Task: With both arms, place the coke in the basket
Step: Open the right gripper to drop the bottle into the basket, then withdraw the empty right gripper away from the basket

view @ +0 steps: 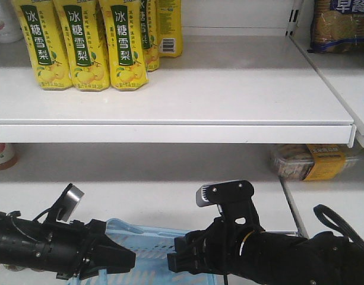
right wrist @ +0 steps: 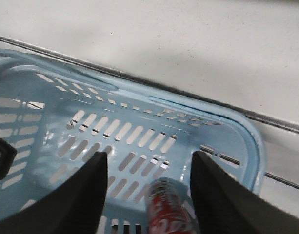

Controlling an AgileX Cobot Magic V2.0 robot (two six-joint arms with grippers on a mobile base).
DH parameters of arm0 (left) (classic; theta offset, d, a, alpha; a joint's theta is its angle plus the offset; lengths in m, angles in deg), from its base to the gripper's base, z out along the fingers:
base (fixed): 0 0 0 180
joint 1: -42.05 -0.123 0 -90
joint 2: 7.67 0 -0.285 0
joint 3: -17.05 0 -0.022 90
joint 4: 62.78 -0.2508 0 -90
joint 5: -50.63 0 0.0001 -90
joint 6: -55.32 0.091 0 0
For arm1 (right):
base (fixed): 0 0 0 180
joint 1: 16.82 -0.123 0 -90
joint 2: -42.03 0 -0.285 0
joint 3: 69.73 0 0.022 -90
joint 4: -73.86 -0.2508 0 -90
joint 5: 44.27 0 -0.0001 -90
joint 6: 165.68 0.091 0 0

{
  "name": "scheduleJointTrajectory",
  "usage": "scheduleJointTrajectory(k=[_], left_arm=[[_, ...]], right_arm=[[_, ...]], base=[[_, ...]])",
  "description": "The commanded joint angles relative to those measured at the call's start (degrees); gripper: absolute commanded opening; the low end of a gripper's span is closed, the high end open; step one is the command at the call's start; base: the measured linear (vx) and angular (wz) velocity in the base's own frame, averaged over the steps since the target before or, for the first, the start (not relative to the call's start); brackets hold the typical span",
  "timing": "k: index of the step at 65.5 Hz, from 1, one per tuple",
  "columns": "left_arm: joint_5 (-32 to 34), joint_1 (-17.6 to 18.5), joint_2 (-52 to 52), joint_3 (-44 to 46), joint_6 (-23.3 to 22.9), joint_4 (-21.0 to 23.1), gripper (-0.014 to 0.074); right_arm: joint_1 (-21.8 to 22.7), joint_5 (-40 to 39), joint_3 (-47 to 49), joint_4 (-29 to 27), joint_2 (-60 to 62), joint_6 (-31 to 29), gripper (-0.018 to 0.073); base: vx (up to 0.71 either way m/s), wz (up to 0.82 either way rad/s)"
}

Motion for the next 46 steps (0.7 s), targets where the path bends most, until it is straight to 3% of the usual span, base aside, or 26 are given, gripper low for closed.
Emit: scheduleJointTrajectory(k=[1,20,29,38,46], left_arm=[[-7.2,0.1,2.0,1.4,0.2,6.3,-0.0006],[-7.2,0.1,2.0,1.4,0.2,6.3,-0.0006],[-7.2,0.1,2.0,1.4,0.2,6.3,-0.0006],[-7.2,0.1,2.0,1.4,0.2,6.3,-0.0006],[-7.2,0.1,2.0,1.4,0.2,6.3,-0.0006]], right_arm=[[0.1,-0.7,1.5,0.2,2.6,0.0,0.0393],[0.1,3.8,1.5,0.8,12.9,-2.1,0.0393],[0.9,5.8,1.5,4.1,18.5,-2.1,0.0392],[4.6,8.8,1.5,8.0,22.9,-2.0,0.0392],[10.8,13.2,1.5,11.6,26.8,-2.0,0.0392]], base=[[0.0,0.0],[0.0,0.0],[0.0,0.0],[0.0,0.0],[0.0,0.0]])
